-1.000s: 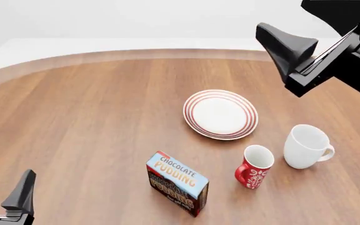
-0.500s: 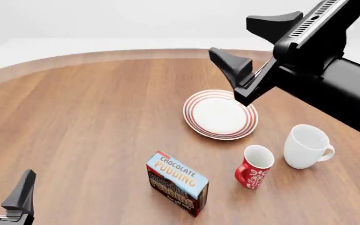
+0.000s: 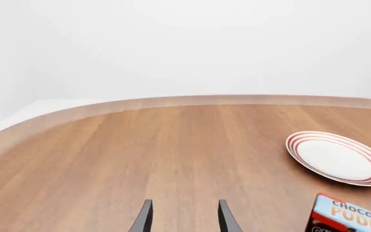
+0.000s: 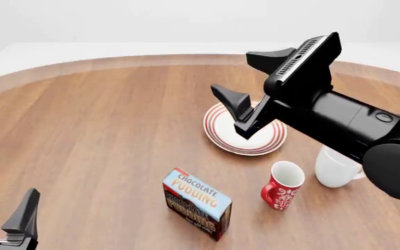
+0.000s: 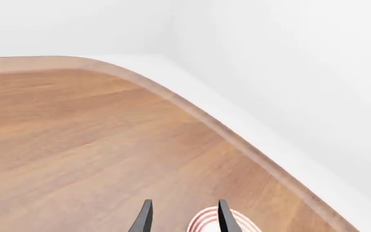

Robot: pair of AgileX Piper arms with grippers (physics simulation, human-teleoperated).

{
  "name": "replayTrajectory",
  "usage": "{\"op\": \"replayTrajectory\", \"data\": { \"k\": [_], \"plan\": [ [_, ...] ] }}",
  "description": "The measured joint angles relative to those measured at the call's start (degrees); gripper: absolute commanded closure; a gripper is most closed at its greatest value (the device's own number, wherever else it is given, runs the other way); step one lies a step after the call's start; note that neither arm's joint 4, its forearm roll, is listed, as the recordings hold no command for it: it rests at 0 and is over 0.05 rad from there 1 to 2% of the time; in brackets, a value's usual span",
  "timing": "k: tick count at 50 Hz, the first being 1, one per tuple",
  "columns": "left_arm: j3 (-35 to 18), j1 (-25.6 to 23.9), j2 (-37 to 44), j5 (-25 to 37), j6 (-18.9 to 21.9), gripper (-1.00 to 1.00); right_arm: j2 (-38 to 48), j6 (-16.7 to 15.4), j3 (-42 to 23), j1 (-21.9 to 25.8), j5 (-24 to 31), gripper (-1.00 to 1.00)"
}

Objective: Put the chocolate pudding to the right of the plate.

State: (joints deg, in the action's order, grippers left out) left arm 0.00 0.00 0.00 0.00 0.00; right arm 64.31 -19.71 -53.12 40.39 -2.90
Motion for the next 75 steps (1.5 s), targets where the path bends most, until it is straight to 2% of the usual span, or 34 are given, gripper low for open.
{"op": "replayTrajectory", "data": {
  "k": [16, 26, 48, 75],
  "plan": [
    [0.0, 0.0, 0.0, 0.0, 0.0, -1.0, 1.97, 2.02, 3.36, -0.07, -1.85, -1.0],
    [0.0, 0.0, 0.0, 0.0, 0.0, -1.0, 3.2, 4.86, 3.54, -0.72, -0.31, -1.0],
    [0.0, 0.0, 0.0, 0.0, 0.0, -1.0, 6.95, 8.36, 5.23, 0.67, 1.65, -1.0],
    [0.0, 0.0, 0.0, 0.0, 0.0, -1.0, 5.84, 8.6, 6.84, 3.16, 8.39, -1.0]
  ]
}}
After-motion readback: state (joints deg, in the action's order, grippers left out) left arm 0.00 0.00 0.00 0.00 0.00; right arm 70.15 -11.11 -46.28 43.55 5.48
